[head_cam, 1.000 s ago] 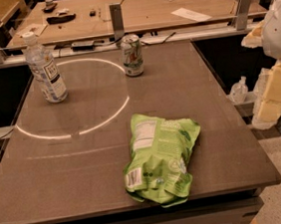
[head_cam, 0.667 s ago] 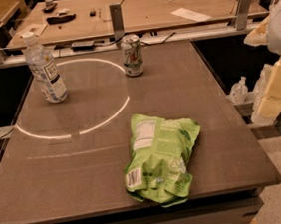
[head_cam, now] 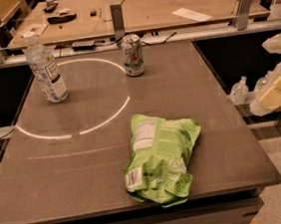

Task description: Move 7up can near green rice chip bag

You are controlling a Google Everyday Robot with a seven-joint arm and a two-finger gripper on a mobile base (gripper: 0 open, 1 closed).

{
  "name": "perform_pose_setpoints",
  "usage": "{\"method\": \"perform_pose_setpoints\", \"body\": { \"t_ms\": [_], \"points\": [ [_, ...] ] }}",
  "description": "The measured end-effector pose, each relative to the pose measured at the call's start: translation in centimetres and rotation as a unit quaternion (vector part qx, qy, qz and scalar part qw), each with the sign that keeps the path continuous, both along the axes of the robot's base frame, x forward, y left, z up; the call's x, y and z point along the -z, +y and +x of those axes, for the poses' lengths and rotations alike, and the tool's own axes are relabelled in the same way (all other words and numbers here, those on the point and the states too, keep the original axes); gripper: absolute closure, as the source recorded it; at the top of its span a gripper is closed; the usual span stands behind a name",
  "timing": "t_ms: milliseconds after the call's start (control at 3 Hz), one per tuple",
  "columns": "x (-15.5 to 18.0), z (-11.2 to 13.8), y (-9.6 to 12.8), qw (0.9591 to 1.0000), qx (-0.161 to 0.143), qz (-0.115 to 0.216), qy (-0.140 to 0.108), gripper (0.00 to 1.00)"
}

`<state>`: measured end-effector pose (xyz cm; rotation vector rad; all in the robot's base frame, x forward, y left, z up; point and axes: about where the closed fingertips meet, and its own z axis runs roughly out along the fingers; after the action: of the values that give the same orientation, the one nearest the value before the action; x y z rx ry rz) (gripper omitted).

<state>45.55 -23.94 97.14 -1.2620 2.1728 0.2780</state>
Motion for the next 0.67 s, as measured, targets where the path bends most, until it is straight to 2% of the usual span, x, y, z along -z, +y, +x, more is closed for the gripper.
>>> {"method": "perform_pose_setpoints", "body": {
  "t_ms": [333,667],
  "points": [
    [2.2,0.5,-0.1,0.9938,0.017,0.109,-0.014,0.0],
    [2.5,0.9,1.2,0.9783,0.012,0.205,-0.027,0.0]
  ]
}}
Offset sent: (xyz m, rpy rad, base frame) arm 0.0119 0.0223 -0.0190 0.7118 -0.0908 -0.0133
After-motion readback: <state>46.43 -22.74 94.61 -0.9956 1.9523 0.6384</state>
